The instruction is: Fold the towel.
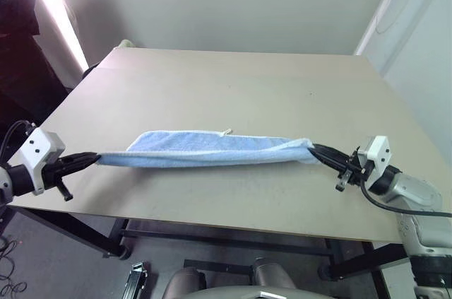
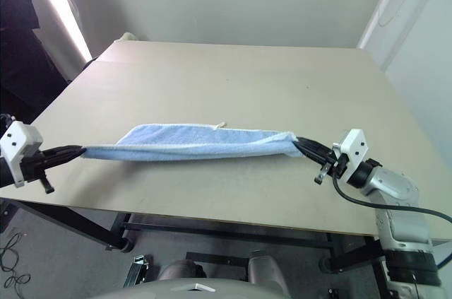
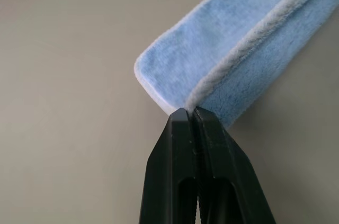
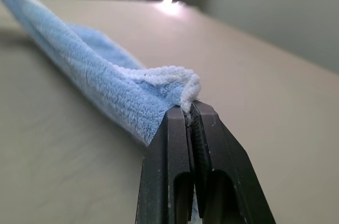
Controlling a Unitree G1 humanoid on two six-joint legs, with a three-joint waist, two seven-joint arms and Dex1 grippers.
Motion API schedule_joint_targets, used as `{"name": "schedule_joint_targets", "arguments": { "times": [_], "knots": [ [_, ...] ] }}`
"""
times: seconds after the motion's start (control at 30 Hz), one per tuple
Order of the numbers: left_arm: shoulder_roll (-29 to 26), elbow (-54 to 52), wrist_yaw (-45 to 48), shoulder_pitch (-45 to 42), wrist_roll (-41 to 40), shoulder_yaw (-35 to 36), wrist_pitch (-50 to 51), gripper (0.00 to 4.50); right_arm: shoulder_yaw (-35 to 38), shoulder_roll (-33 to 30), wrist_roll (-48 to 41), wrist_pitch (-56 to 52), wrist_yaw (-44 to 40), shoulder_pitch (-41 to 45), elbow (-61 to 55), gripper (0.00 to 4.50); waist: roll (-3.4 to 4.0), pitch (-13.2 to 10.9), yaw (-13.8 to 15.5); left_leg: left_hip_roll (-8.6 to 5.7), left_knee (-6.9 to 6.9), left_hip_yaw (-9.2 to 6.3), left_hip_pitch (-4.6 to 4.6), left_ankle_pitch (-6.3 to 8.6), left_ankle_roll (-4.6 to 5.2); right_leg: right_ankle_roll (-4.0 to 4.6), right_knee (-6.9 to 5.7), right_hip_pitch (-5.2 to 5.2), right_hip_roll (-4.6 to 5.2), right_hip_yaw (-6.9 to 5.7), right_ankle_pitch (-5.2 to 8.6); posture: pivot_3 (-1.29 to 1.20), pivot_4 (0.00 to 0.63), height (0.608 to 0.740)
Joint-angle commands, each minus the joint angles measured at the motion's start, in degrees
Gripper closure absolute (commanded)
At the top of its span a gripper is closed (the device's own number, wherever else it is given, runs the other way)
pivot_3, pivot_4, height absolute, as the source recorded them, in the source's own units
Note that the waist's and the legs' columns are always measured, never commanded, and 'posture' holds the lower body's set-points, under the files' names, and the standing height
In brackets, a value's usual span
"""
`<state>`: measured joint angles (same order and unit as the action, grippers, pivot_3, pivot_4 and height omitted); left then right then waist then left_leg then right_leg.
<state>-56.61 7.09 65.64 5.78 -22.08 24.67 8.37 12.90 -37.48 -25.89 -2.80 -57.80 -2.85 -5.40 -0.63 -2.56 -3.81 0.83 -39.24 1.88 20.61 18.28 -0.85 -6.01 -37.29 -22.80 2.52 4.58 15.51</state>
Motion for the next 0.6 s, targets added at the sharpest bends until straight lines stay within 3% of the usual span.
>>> {"name": "schedule_joint_targets", "arguments": {
  "times": [0.03,0.17,0.33,0.6],
  "knots": [
    [-0.92,-4.03,0.22,3.52,-0.97,4.51,1.34,4.48,1.53,-2.83,-1.31,-2.7,-0.85,-2.37,-5.36,4.5,-0.06,-0.03,0.05,0.01,0.06,0.0,-0.2,0.0,0.0,0.01,0.09,0.18,0.0,0.0,0.02,0.0,0.0,0.716],
    [0.39,-3.15,-0.87,3.91,-0.32,2.36,2.02,4.48,-1.14,-2.18,0.86,-4.13,1.26,0.9,-2.96,4.5,-0.17,-0.04,0.11,0.01,0.05,0.05,-0.29,0.0,0.0,0.02,0.1,0.24,0.0,-0.01,0.02,0.0,0.0,0.716],
    [2.56,3.76,-3.7,-4.62,2.48,-4.08,2.64,4.48,-6.79,-1.28,4.24,-11.26,4.4,9.04,3.33,4.5,-0.31,-0.04,0.22,0.02,0.02,0.12,-0.39,-0.04,0.06,0.04,0.08,0.27,-0.07,-0.11,-0.02,0.0,0.0,0.716],
    [6.27,23.96,-5.29,-23.43,9.3,-13.44,-2.51,4.48,-12.62,5.42,17.17,-0.59,15.0,23.79,26.64,4.5,-0.36,-0.03,0.97,-0.07,0.08,0.18,-0.12,-0.03,0.09,-0.21,0.08,0.04,-0.09,-0.15,-0.15,0.0,0.0,0.716]
  ]
}}
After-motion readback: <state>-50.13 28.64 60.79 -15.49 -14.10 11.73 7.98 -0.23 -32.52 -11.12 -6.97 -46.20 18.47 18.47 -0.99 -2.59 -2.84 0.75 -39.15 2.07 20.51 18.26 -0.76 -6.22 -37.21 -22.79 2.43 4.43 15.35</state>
